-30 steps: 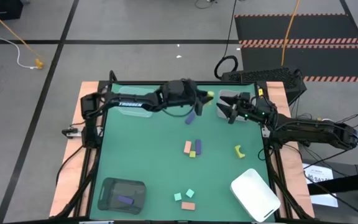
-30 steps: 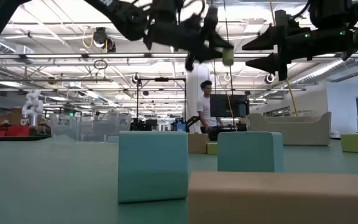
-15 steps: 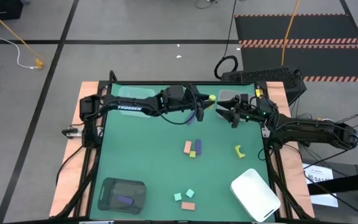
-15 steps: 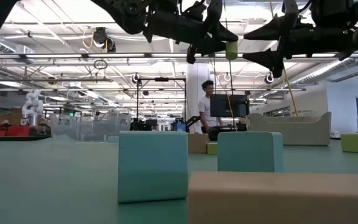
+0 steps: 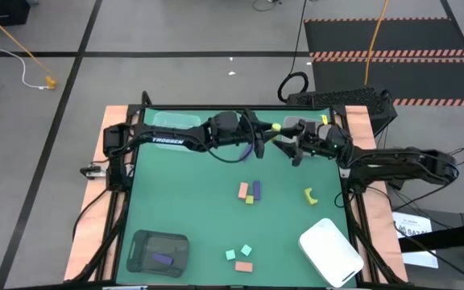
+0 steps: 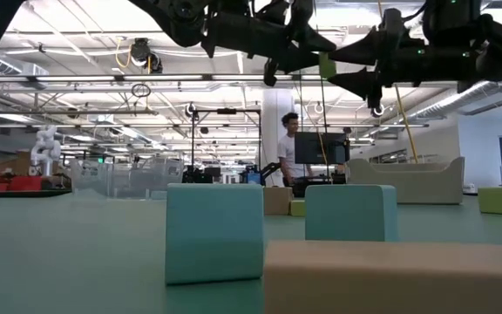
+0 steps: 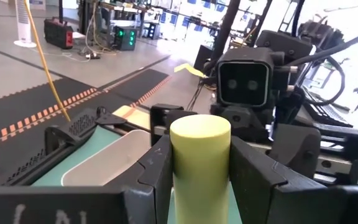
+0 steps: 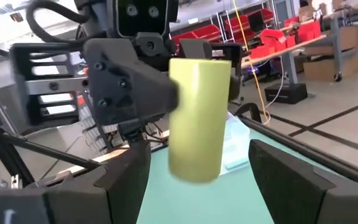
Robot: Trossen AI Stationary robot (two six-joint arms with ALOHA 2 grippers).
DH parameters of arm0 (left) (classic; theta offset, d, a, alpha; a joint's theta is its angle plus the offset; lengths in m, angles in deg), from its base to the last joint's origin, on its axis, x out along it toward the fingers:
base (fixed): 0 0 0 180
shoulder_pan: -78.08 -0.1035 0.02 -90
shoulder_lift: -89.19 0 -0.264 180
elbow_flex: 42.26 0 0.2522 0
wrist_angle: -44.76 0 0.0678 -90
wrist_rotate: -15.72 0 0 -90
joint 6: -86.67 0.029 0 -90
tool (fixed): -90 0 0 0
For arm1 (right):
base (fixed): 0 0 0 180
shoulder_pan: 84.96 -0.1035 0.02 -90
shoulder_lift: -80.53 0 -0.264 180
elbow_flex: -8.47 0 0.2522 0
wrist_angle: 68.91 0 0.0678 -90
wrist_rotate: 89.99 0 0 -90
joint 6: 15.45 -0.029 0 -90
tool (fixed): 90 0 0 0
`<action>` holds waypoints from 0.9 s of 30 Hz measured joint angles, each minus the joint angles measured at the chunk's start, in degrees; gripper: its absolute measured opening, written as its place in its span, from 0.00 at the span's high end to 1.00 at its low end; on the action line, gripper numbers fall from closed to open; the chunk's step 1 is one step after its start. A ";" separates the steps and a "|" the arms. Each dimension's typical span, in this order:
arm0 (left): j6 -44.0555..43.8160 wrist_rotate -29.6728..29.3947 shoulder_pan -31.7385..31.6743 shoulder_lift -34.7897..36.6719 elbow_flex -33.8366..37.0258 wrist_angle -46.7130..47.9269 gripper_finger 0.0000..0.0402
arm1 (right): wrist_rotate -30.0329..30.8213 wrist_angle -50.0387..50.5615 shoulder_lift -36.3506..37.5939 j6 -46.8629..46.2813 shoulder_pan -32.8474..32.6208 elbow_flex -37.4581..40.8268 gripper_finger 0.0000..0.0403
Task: Sort & place blocks by color
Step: Put the top light green block into the gray bin
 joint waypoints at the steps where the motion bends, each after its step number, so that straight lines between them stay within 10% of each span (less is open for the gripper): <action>1: -0.03 0.05 0.02 0.00 0.00 0.02 0.69 | 0.00 -0.14 -0.83 0.69 0.00 -0.56 0.34; 9: -0.04 -0.01 0.48 0.07 0.00 0.20 0.69 | -0.43 1.46 -6.32 4.86 0.00 -6.66 0.42; 18: 0.60 -0.79 0.51 0.07 0.00 1.35 0.69 | -1.12 4.49 -6.68 2.92 0.00 -7.50 0.73; 27: -0.06 -0.80 0.50 0.07 0.00 1.06 0.53 | -1.85 5.23 -6.53 -1.55 0.00 -7.47 0.74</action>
